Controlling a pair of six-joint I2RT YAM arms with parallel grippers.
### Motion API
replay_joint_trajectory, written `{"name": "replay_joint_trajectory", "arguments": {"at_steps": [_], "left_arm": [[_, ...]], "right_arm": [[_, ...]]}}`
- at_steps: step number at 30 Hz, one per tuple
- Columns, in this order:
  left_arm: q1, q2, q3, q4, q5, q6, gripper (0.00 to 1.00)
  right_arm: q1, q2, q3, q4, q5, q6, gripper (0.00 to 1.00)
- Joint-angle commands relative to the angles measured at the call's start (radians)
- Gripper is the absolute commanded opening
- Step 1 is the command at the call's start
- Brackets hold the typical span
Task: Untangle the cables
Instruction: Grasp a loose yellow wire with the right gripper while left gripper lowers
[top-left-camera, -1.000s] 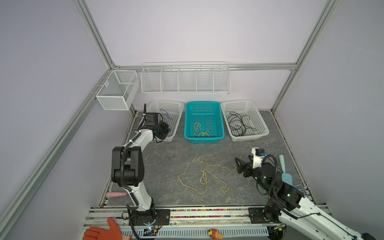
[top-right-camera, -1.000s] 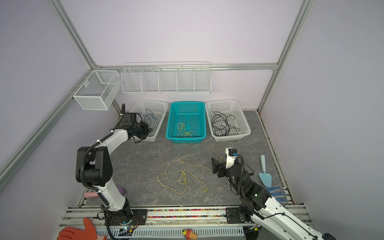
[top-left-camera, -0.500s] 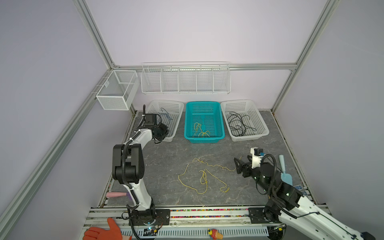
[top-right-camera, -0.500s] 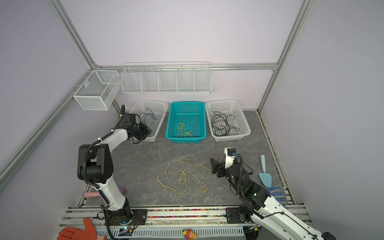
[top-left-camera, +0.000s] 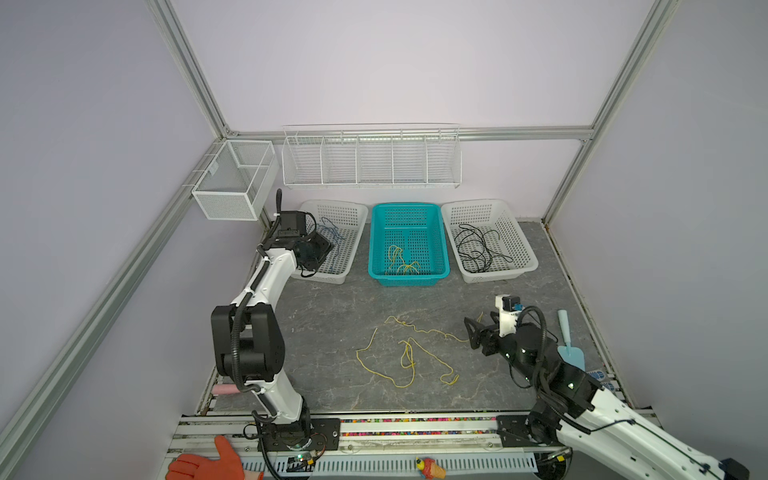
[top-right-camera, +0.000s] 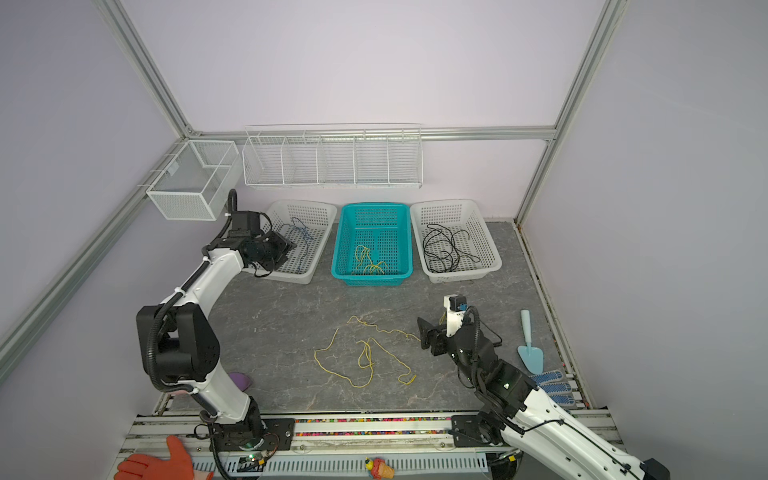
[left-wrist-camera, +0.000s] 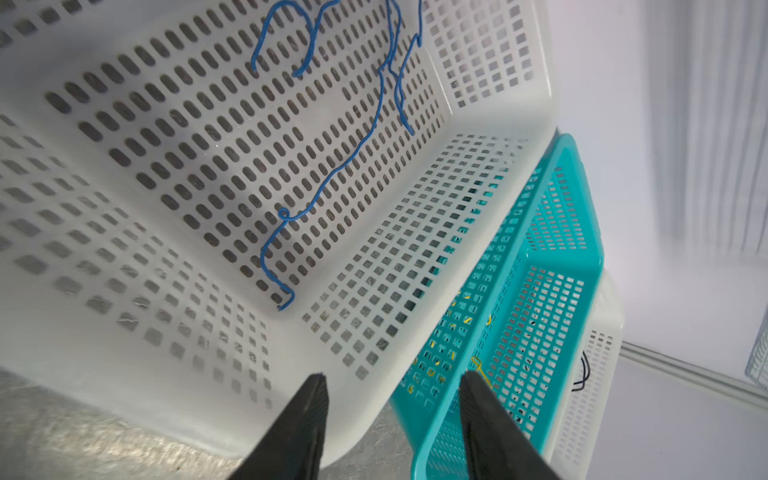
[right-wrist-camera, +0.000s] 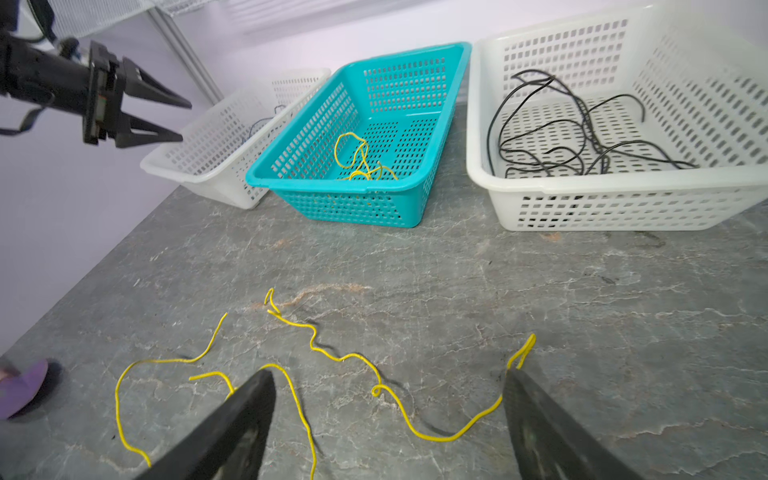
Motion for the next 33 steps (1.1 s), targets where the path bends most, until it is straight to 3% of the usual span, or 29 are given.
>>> {"name": "replay_joint_trajectory", "arguments": {"at_steps": [1, 4, 8, 10, 13, 19, 22, 25, 33], "left_arm": [[-0.009, -0.072, 0.023, -0.132, -0.041, 0.109, 0.58], [-0.021, -0.151, -0.036, -0.172, -0.079, 0.199, 0.62], [-0.048, -0.264, -0.139, -0.194, -0.149, 0.320, 0.73], [-0.066, -0.316, -0.196, -0.196, -0.171, 0.375, 0.89], [-0.096, -0.387, -0.268, -0.197, -0.202, 0.424, 0.99], [-0.121, -0.528, -0.418, -0.157, -0.227, 0.436, 0.99], [-0.122, -0.579, -0.494, -0.129, -0.218, 0.460, 0.99], [-0.129, -0.597, -0.500, -0.141, -0.182, 0.490, 0.99], [-0.136, -0.597, -0.502, -0.165, -0.211, 0.521, 0.99]], "right_arm": [[0.003, 0.086, 0.054, 0.018, -0.155, -0.042, 0.88], [0.026, 0.204, 0.091, 0.030, -0.288, -0.066, 0.90], [0.090, 0.385, 0.173, 0.000, -0.382, -0.102, 0.92], [0.128, 0.485, 0.216, -0.021, -0.407, -0.116, 0.94], [0.184, 0.611, 0.270, -0.035, -0.403, -0.137, 1.00], [0.241, 0.778, 0.347, -0.018, -0.378, -0.144, 0.86], [0.243, 0.825, 0.360, -0.010, -0.350, -0.138, 0.70], [0.242, 0.865, 0.376, -0.012, -0.316, -0.135, 0.62], [0.242, 0.956, 0.428, -0.030, -0.264, -0.086, 0.41]]}}
